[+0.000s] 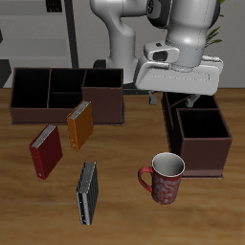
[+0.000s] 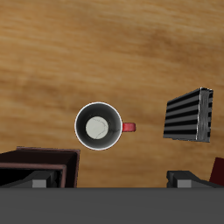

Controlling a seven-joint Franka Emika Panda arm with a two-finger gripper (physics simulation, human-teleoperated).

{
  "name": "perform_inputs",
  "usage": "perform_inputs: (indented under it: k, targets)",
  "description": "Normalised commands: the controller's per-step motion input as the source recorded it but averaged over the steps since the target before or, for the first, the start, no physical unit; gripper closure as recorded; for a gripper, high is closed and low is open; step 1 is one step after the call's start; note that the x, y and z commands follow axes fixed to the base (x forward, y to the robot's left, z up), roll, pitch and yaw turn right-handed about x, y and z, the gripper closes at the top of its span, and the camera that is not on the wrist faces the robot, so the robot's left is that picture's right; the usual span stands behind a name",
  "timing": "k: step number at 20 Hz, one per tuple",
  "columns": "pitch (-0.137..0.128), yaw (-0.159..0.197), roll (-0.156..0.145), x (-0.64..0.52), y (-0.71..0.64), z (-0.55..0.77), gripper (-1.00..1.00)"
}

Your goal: Place the red mug into the left desk caddy's right compartment

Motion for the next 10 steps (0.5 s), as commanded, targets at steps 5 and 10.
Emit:
perform_inputs:
  k: [5,10]
  targets:
    - [-0.041,0.033,0.008,0.09,0.25,-0.25,-1.0]
    - [-0.059,-0.008,-0.004,0.09,0.08,-0.21,-1.0]
